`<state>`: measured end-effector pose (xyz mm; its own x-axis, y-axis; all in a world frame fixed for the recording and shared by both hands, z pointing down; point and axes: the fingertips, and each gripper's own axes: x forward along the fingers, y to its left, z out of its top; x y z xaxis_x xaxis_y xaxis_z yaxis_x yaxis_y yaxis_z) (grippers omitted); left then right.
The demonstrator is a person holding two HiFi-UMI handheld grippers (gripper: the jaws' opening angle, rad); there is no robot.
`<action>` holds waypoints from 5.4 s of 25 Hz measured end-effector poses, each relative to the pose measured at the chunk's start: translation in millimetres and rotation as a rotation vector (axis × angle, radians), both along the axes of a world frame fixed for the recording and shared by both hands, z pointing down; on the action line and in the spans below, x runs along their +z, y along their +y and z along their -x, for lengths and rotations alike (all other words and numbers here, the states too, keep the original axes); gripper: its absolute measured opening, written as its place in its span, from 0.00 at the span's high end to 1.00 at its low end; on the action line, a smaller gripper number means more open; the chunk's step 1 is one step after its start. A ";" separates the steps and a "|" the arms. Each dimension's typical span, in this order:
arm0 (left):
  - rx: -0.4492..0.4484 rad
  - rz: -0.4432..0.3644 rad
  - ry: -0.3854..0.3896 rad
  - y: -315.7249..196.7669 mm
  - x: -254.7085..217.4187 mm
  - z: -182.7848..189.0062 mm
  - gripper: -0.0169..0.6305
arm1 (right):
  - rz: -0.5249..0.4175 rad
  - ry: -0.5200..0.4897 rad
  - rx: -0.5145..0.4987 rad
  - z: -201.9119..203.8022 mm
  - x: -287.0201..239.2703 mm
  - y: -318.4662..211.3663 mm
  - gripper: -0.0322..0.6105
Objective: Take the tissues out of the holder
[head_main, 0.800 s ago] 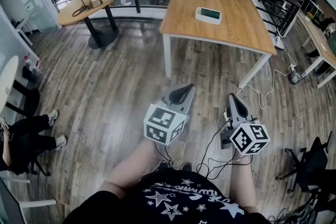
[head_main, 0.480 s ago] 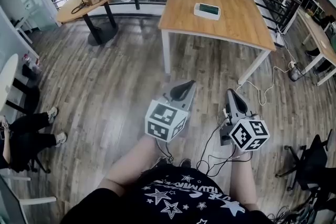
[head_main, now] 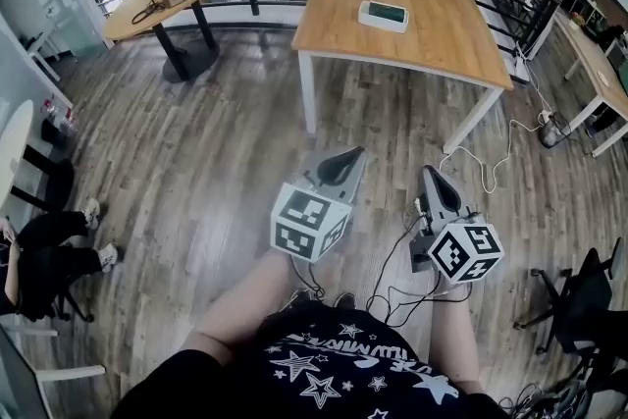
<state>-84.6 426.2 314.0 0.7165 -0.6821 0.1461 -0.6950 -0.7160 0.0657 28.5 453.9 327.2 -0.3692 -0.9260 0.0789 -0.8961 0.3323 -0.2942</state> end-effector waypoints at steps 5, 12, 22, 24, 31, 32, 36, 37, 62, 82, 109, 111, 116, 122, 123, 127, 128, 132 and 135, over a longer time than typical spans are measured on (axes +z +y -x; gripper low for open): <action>-0.013 0.001 0.000 -1.5 3.6 -14.6 0.96 | 0.039 -0.118 -0.006 -23.1 11.1 0.2 0.93; -0.010 0.008 0.004 -2.5 13.1 -49.5 0.96 | 0.012 -0.051 -0.102 -33.2 18.0 -2.0 0.93; -0.004 0.014 0.016 -43.3 22.4 -49.7 0.96 | 0.014 -0.018 -0.085 -38.3 28.7 -39.0 0.93; 0.000 0.021 0.025 -60.8 26.4 -51.4 0.96 | 0.015 -0.003 -0.070 -40.7 32.4 -53.8 0.93; 0.016 0.052 0.047 -145.0 38.7 -47.5 0.96 | 0.025 0.010 -0.053 -39.8 41.9 -126.0 0.93; 0.018 0.058 0.047 -160.2 41.5 -47.4 0.96 | 0.026 0.001 -0.043 -41.2 43.6 -139.9 0.93; 0.028 0.062 0.046 -226.3 46.2 -44.4 0.96 | 0.031 -0.015 -0.016 -42.6 48.7 -206.2 0.93; 0.028 0.063 0.046 -244.4 46.1 -42.8 0.96 | 0.032 -0.015 -0.011 -41.7 48.1 -225.0 0.93; 0.024 0.134 0.044 -487.7 57.4 -16.7 0.96 | 0.029 -0.012 0.064 -46.3 35.1 -462.2 0.93; -0.115 0.138 -0.040 -680.9 80.8 -106.2 0.96 | 0.065 -0.039 -0.075 -140.5 65.1 -691.9 0.93; -0.310 0.163 -0.127 -813.1 108.3 -137.1 0.96 | 0.198 0.280 -0.332 -170.3 137.4 -851.9 0.92; -0.305 0.175 -0.123 -821.6 111.3 -135.3 0.96 | 0.198 0.320 -0.354 -165.7 139.5 -856.6 0.89; -0.258 0.193 -0.121 -843.3 120.9 -140.2 0.96 | 0.271 0.433 -0.406 -155.5 157.1 -868.1 0.61; -0.201 0.212 -0.117 -871.5 133.0 -136.7 0.96 | 0.275 0.595 -0.441 -144.3 171.1 -889.7 0.51; -0.192 0.213 -0.117 -875.7 133.9 -135.4 0.96 | 0.271 0.617 -0.445 -143.0 172.6 -894.4 0.50; -0.169 0.215 -0.114 -892.8 134.2 -126.6 0.96 | 0.296 0.780 -0.491 -140.3 184.8 -911.4 0.45; -0.166 0.217 -0.114 -897.7 134.8 -124.3 0.96 | 0.308 0.826 -0.517 -139.5 189.8 -915.1 0.44; -0.154 0.226 -0.110 -918.0 138.1 -113.8 0.96 | 0.342 1.010 -0.603 -136.7 207.6 -931.0 0.41; -0.135 0.235 -0.107 -930.3 142.4 -110.5 0.96 | 0.341 1.066 -0.632 -130.7 209.3 -945.0 0.40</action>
<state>25.9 -504.1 456.4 0.5935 -0.7090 0.3810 -0.7950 -0.5902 0.1401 159.2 -491.1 536.4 -0.3426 -0.4887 0.8024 -0.4550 0.8335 0.3134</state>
